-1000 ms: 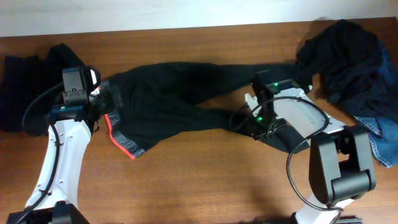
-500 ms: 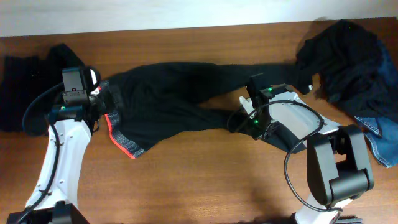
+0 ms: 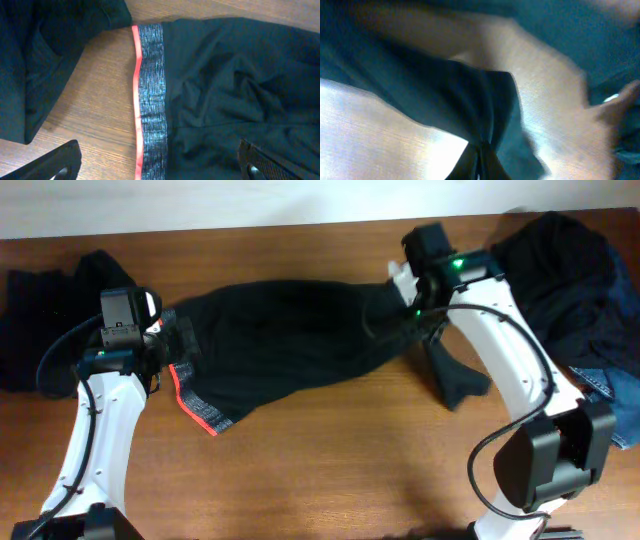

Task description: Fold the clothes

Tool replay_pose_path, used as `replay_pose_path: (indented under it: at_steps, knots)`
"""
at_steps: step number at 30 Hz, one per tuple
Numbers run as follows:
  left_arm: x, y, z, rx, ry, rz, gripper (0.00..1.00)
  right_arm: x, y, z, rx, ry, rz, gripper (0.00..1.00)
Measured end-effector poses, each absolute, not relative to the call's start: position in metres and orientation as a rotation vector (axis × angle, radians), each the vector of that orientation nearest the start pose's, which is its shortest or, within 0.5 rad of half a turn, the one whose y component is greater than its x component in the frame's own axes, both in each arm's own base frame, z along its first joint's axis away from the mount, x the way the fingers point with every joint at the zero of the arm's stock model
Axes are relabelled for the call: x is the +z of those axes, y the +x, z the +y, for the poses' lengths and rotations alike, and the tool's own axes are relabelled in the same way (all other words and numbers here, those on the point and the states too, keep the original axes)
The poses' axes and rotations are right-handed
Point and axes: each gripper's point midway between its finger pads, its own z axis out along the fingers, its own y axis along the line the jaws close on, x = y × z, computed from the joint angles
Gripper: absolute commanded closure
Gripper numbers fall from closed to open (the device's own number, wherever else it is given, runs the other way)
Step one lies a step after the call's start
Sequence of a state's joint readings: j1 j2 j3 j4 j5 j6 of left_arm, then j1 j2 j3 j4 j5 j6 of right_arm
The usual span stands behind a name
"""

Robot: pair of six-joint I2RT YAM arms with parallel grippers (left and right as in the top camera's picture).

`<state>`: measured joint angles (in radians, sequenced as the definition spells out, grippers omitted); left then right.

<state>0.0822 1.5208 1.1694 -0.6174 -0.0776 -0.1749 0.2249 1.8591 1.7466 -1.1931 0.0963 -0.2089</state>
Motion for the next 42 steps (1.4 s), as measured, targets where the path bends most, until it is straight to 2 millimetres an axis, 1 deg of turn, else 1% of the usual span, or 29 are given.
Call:
replay_pose_path:
  at_steps: [3,9,10,11,12,13,14,17,21,23,26,29,32,35,38,39,42]
  knots:
    - [0.147,0.393,0.046,0.063,-0.356,2.514,0.01,0.178,0.416,0.063,-0.142,-0.539,2.769,0.96]
    - [0.146,0.393,0.046,0.063,-0.356,2.519,0.01,0.176,0.419,0.014,-0.172,-0.378,2.809,0.96]
    - [0.146,0.392,0.046,0.063,-0.356,2.519,0.01,0.175,0.419,0.008,-0.174,-0.361,2.817,0.93]
    - [0.146,0.393,0.046,0.063,-0.357,2.518,0.01,0.174,0.418,0.002,-0.172,-0.338,2.827,0.81]
    - [0.146,0.393,0.046,0.063,-0.356,2.518,0.01,0.173,0.418,-0.004,-0.167,-0.317,2.834,0.67]
    - [0.146,0.392,0.046,0.063,-0.357,2.519,0.01,0.173,0.417,-0.007,-0.157,-0.306,2.839,0.23]
    - [0.146,0.392,0.046,0.063,-0.356,2.519,0.01,0.172,0.416,-0.01,-0.146,-0.293,2.843,0.01]
    - [0.146,0.392,0.046,0.063,-0.356,2.52,0.01,0.171,0.413,-0.011,-0.11,-0.275,2.86,0.01]
    - [0.143,0.388,0.045,0.064,-0.358,2.539,0.01,0.169,0.405,-0.004,-0.049,-0.29,2.886,0.01]
    - [0.139,0.382,0.043,0.05,-0.356,2.57,0.01,0.169,0.399,0.002,0.004,-0.299,2.907,0.01]
    - [0.133,0.373,0.034,-0.005,-0.347,2.624,0.01,0.175,0.396,0.013,0.102,-0.309,2.907,0.02]
    - [0.132,0.371,0.03,-0.039,-0.339,2.634,0.01,0.184,0.398,0.024,0.194,-0.317,2.88,0.01]
    - [0.134,0.376,0.028,-0.061,-0.347,2.614,0.01,0.192,0.401,0.035,0.28,-0.326,2.846,0.01]
    - [0.128,0.382,0.029,-0.082,-0.383,2.607,0.01,0.194,0.401,0.042,0.335,-0.334,2.834,0.01]
    - [0.11,0.398,0.029,-0.124,-0.408,2.606,0.01,0.195,0.4,0.045,0.365,-0.336,2.829,0.01]
    - [0.1,0.407,0.026,-0.15,-0.402,2.603,0.01,0.195,0.401,0.046,0.369,-0.336,2.825,0.01]
    - [0.076,0.421,0.02,-0.209,-0.394,2.614,0.01,0.195,0.4,0.047,0.378,-0.336,2.825,0.01]
